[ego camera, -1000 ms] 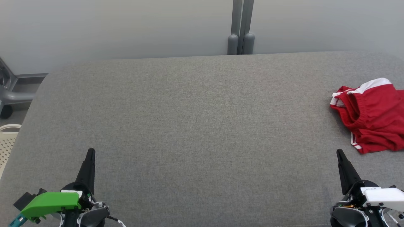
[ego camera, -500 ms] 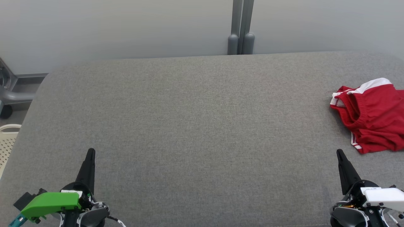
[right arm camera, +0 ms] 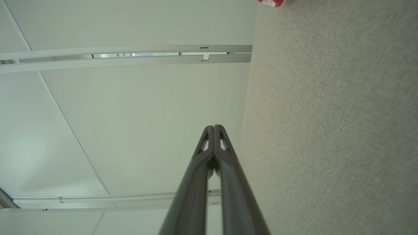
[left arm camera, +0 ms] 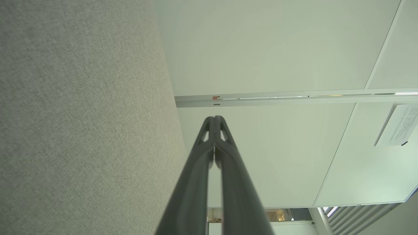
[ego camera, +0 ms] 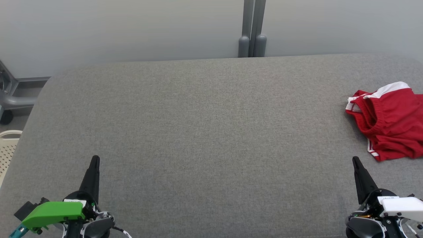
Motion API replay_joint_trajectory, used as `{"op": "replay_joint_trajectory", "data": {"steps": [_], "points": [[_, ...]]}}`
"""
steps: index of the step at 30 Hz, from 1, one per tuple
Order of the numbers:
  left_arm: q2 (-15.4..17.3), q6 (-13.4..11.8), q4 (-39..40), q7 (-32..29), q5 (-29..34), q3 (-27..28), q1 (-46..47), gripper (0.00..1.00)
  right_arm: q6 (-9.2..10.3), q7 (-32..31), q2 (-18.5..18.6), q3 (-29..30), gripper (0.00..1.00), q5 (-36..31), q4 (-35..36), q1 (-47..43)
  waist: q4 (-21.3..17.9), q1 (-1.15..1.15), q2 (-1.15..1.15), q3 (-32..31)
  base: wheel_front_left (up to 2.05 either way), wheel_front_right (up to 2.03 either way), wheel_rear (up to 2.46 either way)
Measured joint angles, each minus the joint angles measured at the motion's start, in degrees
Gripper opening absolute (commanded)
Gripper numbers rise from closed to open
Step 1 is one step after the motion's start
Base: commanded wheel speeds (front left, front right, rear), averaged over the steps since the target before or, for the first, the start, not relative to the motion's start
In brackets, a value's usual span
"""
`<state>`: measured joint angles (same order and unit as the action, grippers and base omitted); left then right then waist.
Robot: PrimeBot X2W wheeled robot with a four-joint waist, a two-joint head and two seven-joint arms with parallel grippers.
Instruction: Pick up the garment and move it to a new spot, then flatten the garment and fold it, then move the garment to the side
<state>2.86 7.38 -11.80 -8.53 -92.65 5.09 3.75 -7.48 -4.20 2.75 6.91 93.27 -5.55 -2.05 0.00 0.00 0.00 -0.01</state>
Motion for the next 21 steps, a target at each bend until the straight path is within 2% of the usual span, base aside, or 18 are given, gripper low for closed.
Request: {"op": "replay_joint_trajectory", "data": {"steps": [21], "points": [[0.0, 0.0, 0.0, 0.0, 0.0, 0.0, 0.0, 0.00, 0.00, 0.0, 0.0, 0.0, 0.00, 0.0, 0.0, 0.0, 0.0, 0.00, 0.00, 0.0, 0.00, 0.00, 0.00]]}}
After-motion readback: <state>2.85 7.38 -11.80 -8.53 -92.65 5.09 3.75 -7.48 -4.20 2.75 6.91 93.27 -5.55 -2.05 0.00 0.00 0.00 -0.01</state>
